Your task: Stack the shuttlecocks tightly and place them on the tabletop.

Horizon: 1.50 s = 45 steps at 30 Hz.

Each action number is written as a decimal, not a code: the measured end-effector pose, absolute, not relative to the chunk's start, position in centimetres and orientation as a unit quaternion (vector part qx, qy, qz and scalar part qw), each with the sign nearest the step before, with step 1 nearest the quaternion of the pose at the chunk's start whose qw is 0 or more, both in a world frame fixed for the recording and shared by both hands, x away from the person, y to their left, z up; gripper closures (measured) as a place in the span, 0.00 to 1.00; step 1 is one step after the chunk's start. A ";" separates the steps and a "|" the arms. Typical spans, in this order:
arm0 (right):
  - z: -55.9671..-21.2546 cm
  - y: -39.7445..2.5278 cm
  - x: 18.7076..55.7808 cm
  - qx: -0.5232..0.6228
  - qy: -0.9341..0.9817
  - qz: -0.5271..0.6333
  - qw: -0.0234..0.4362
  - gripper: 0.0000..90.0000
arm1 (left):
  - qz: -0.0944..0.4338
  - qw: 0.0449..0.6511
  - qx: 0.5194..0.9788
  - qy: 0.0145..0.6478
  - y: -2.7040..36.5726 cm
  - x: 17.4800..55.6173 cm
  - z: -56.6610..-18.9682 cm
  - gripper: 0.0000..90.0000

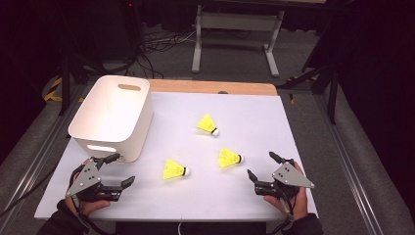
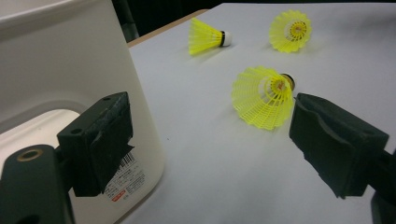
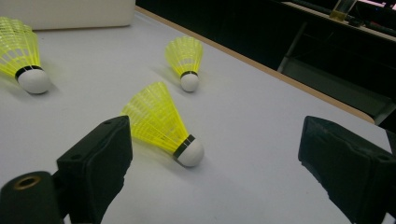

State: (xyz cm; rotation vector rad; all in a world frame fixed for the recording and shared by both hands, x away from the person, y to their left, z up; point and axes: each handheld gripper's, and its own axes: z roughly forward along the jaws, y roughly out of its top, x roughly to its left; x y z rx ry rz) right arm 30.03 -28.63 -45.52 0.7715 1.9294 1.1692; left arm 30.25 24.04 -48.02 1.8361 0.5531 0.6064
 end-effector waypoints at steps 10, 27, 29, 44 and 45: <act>-45.9 -27.7 29.4 0.290 0.751 0.466 0.366 0.13 | 0.253 0.525 0.778 0.233 23.4 30.7 -48.2 0.17; -46.5 -27.3 30.2 0.296 0.768 0.433 0.367 0.15 | 0.179 0.472 0.844 0.183 16.6 31.4 -49.5 0.35; -46.5 -27.2 30.2 0.297 0.769 0.430 0.367 0.15 | 0.162 0.473 0.847 0.181 16.2 31.9 -49.5 0.36; -46.7 -27.5 30.5 0.301 0.773 0.425 0.363 0.16 | 0.099 0.475 0.859 0.162 13.4 33.8 -49.4 0.91; -46.7 -27.5 30.5 0.301 0.773 0.425 0.363 0.16 | 0.098 0.476 0.859 0.161 13.3 33.9 -49.3 0.91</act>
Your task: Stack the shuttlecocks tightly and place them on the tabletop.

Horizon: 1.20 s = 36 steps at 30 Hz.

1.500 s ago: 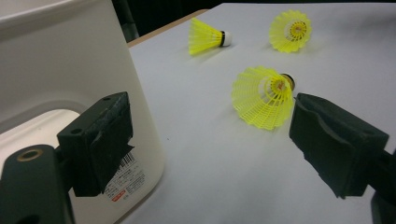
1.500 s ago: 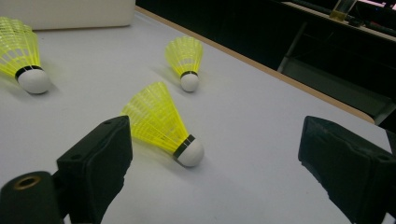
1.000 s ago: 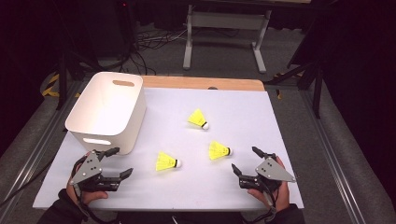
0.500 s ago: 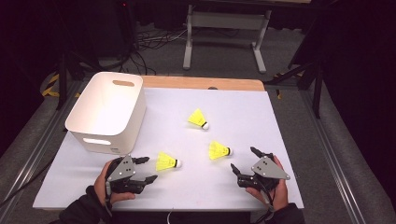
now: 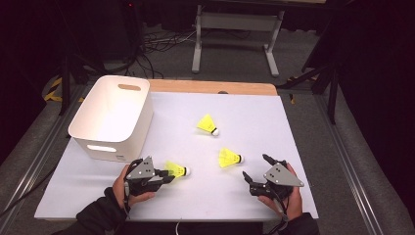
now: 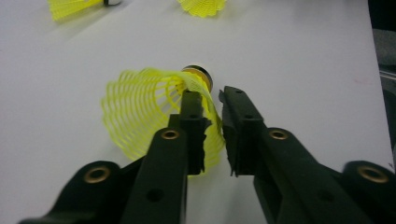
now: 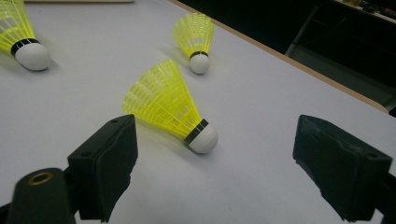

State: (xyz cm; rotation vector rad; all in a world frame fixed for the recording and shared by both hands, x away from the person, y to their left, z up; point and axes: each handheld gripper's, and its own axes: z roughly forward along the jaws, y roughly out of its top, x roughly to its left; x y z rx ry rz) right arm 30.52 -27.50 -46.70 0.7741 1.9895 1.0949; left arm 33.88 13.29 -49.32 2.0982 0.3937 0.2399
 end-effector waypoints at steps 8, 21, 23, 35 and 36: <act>-46.6 -27.7 30.6 0.303 0.772 0.426 0.362 0.16 | 0.136 0.470 0.854 0.178 13.0 34.7 -47.5 0.99; -46.8 -27.7 30.9 0.306 0.777 0.423 0.352 0.16 | 0.199 0.430 0.851 0.227 12.6 37.9 -45.2 0.99; -46.8 -27.7 30.9 0.306 0.779 0.422 0.350 0.16 | 0.218 0.403 0.859 0.228 12.4 38.0 -45.1 0.99; -47.0 -27.8 31.1 0.307 0.787 0.415 0.338 0.14 | 0.212 0.365 0.870 0.254 12.5 38.5 -45.5 0.97; -47.0 -27.8 31.1 0.306 0.788 0.414 0.337 0.14 | 0.210 0.367 0.869 0.255 12.5 38.6 -45.6 0.97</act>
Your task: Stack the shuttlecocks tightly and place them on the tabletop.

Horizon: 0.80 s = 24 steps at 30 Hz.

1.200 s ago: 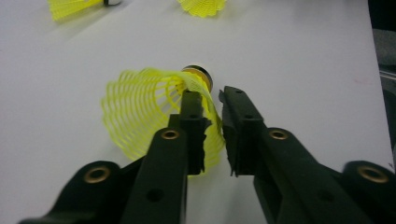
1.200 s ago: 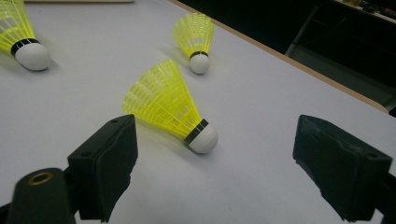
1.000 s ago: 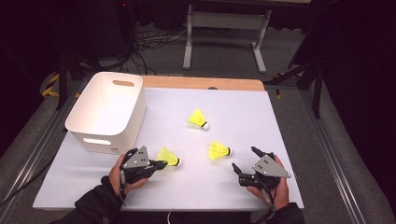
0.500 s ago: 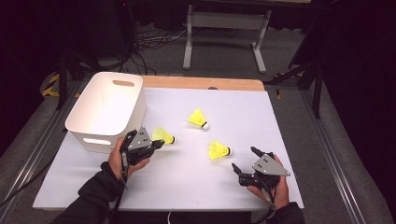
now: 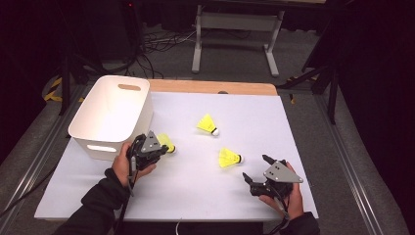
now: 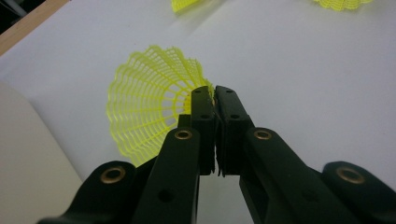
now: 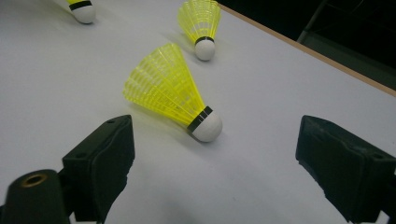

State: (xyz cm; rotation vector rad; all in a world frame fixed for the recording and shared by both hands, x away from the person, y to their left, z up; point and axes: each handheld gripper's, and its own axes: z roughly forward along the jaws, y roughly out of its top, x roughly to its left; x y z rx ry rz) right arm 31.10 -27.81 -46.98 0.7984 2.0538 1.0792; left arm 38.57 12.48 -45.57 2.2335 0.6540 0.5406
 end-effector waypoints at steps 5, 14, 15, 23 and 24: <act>-47.0 -27.8 31.1 0.307 0.788 0.413 0.338 0.14 | 0.213 0.369 0.869 0.252 12.3 38.7 -45.6 0.96; -46.9 -28.1 31.2 0.310 0.781 0.419 0.342 0.13 | 0.227 0.374 0.864 0.250 10.7 39.2 -46.0 0.84; -46.9 -28.1 31.2 0.310 0.781 0.420 0.342 0.13 | 0.228 0.374 0.864 0.249 10.5 39.2 -46.0 0.84; -46.7 -28.4 31.1 0.312 0.776 0.425 0.348 0.13 | 0.233 0.378 0.864 0.237 9.7 39.9 -45.4 0.99; -46.7 -28.4 31.1 0.312 0.776 0.424 0.348 0.13 | 0.235 0.375 0.865 0.236 9.7 39.9 -45.4 0.99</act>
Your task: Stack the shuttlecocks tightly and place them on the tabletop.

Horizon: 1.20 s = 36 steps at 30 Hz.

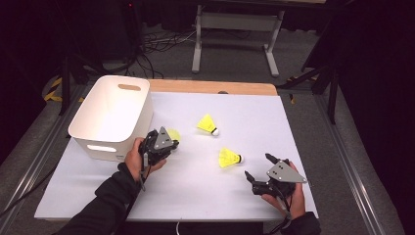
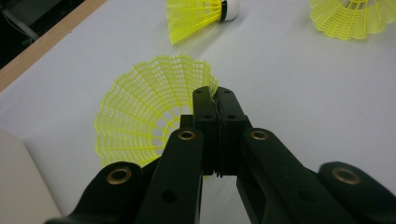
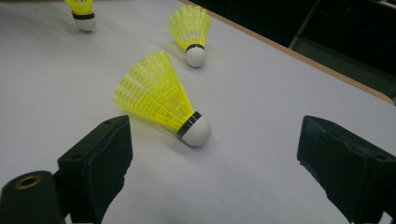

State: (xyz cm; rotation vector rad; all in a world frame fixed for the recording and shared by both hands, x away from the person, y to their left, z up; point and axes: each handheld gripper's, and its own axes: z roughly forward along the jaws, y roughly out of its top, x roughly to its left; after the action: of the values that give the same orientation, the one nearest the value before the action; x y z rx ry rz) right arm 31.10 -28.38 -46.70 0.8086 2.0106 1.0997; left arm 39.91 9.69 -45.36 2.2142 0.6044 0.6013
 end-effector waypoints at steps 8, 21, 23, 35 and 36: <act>-46.6 -28.5 31.1 0.313 0.775 0.424 0.349 0.13 | 0.255 0.333 0.879 0.229 10.7 39.2 -44.1 0.99; -46.8 -28.3 31.3 0.308 0.782 0.423 0.341 0.13 | 0.215 0.329 0.899 0.192 8.1 41.0 -44.5 0.93; -46.8 -28.4 31.3 0.308 0.781 0.424 0.340 0.13 | 0.202 0.321 0.908 0.180 6.8 41.8 -44.2 0.92; -46.4 -28.7 31.2 0.308 0.774 0.432 0.345 0.13 | 0.126 0.280 0.941 0.139 2.7 44.1 -44.5 0.97; -46.5 -28.6 31.3 0.306 0.775 0.432 0.345 0.13 | 0.111 0.266 0.949 0.128 2.4 44.2 -44.6 0.99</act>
State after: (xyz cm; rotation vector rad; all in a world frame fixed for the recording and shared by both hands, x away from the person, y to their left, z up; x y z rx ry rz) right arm 31.30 -28.61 -46.45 0.7952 2.0124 1.1209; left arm 44.17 2.44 -44.58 2.5620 0.3452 0.2986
